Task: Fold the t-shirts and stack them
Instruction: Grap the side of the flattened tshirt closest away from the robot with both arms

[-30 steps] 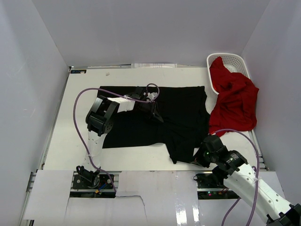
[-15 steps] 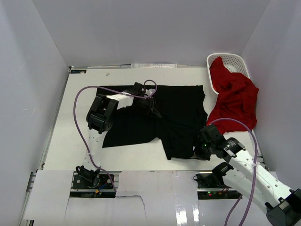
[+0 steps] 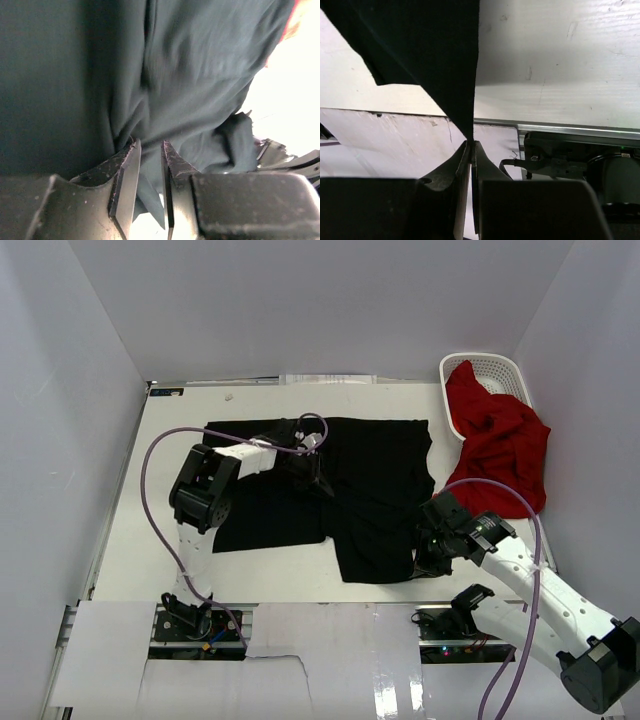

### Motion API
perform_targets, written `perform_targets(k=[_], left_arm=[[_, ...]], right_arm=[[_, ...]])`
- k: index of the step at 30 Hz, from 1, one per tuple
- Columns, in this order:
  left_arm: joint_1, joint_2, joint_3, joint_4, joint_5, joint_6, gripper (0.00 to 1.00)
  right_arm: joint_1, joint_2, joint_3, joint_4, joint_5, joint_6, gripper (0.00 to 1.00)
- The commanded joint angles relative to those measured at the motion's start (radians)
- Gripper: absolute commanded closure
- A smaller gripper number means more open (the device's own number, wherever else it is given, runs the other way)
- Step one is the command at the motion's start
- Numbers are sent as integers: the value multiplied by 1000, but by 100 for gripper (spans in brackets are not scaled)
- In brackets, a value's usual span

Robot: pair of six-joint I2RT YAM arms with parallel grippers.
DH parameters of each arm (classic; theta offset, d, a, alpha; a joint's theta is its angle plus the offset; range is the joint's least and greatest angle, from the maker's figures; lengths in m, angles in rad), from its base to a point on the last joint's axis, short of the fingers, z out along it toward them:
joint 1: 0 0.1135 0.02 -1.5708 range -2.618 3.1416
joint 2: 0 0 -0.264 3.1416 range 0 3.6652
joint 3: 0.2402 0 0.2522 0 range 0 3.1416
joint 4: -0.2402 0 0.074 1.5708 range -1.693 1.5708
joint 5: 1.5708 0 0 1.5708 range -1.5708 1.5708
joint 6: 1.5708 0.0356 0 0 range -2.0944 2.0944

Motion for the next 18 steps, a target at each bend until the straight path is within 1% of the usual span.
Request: perform_targets(k=[1, 3, 4, 6, 7, 8, 9, 11, 13, 14, 15, 16, 17, 18], left_arm=[[-26, -138, -122, -129, -164, 56, 64], [-28, -221, -205, -140, -159, 55, 64], [-26, -305, -228, -157, -179, 53, 62], [-11, -382, -291, -184, -193, 55, 60], [0, -458, -314, -194, -173, 47, 56], [12, -494, -336, -194, -142, 42, 53], [31, -560, -372, -178, -71, 32, 47], [38, -612, -385, -174, -32, 27, 46], [40, -654, -363, -210, -21, 29, 45], [40, -693, -350, -232, -33, 44, 45], [45, -717, -336, -293, -77, 47, 45], [49, -741, -324, -325, -144, 50, 46], [78, -795, -331, -357, -288, 42, 49], [113, -819, -348, -390, -323, 41, 51]], right_arm=[[3, -6, -15, -31, -57, -36, 92], [3, -20, -7, -27, -60, -31, 92], [3, -22, -2, -28, -59, -31, 92], [3, -14, 5, -28, -59, -34, 92], [3, -7, 5, -24, -63, -37, 92], [3, -6, 5, -22, -64, -39, 92], [3, 1, 4, -19, -67, -45, 92], [3, 6, -1, -4, -70, -45, 92], [4, 7, -4, 10, -74, -45, 92], [3, 10, -5, 21, -79, -45, 92], [3, 15, -5, 22, -80, -48, 92], [3, 17, -4, 22, -79, -49, 92], [3, 23, -1, 22, -79, -49, 92], [3, 24, -1, 22, -79, -51, 92]])
